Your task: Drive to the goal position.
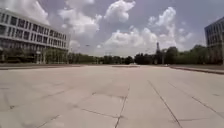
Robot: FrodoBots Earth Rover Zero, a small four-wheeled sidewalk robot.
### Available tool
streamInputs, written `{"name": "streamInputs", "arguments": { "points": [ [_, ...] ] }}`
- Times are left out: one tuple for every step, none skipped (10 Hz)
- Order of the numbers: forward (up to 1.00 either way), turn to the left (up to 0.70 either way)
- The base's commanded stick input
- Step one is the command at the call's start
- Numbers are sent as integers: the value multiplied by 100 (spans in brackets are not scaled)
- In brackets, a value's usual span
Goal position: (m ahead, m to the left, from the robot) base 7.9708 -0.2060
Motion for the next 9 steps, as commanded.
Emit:
{"name": "streamInputs", "arguments": {
  "points": [
    [70, 1],
    [70, 1],
    [70, 1],
    [70, 1],
    [70, 1],
    [70, 1],
    [70, 1],
    [70, 1],
    [70, 1]
  ]
}}
